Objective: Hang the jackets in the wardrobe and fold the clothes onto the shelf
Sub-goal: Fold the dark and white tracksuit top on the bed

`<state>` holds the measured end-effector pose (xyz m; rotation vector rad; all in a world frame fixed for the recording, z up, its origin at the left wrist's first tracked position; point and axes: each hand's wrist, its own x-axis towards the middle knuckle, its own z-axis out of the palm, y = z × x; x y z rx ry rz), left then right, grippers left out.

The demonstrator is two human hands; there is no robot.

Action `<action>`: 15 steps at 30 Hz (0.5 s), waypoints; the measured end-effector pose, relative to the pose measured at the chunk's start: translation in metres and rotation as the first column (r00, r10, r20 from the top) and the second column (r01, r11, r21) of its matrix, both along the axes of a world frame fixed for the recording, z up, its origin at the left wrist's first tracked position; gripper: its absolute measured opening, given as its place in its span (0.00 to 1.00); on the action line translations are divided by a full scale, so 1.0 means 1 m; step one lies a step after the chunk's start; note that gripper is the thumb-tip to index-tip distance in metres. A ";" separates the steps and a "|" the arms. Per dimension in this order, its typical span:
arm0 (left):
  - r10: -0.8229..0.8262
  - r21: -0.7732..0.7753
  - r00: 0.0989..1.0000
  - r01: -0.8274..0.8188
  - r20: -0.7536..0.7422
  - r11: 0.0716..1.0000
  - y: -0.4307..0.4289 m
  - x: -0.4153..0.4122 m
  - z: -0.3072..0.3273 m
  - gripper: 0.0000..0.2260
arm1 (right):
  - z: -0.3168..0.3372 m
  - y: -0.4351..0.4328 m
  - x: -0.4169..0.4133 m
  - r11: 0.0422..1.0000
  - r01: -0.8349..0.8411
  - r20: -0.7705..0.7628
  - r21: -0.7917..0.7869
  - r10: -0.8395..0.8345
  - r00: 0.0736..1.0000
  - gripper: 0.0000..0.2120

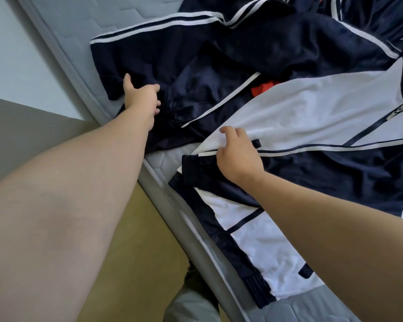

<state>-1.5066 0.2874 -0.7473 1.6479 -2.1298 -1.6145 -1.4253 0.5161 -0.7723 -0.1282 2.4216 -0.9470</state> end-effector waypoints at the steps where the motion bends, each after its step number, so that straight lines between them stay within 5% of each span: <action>1: 0.001 0.020 1.000 -0.001 -0.009 1.000 -0.005 -0.003 0.000 0.37 | -0.001 -0.003 -0.004 1.000 0.012 0.009 0.002 -0.012 1.000 0.23; 7: 0.070 0.171 0.997 -0.065 -0.024 0.983 -0.022 -0.026 -0.002 0.38 | -0.007 -0.014 -0.019 0.998 0.070 0.054 0.008 -0.070 0.996 0.23; 10: 0.131 0.237 0.991 -0.125 -0.009 0.963 -0.034 -0.032 -0.001 0.30 | -0.009 -0.013 -0.021 0.997 0.070 0.050 0.018 -0.071 0.996 0.22; 13: 0.224 0.156 0.974 -0.216 -0.033 0.964 -0.040 -0.035 0.000 0.16 | -0.012 -0.012 -0.021 0.998 0.059 0.052 0.030 -0.061 0.997 0.22; 15: 0.186 0.019 0.978 -0.185 -0.091 0.983 -0.040 -0.042 0.002 0.24 | -0.015 -0.012 -0.021 0.998 0.063 0.056 0.025 -0.064 0.996 0.22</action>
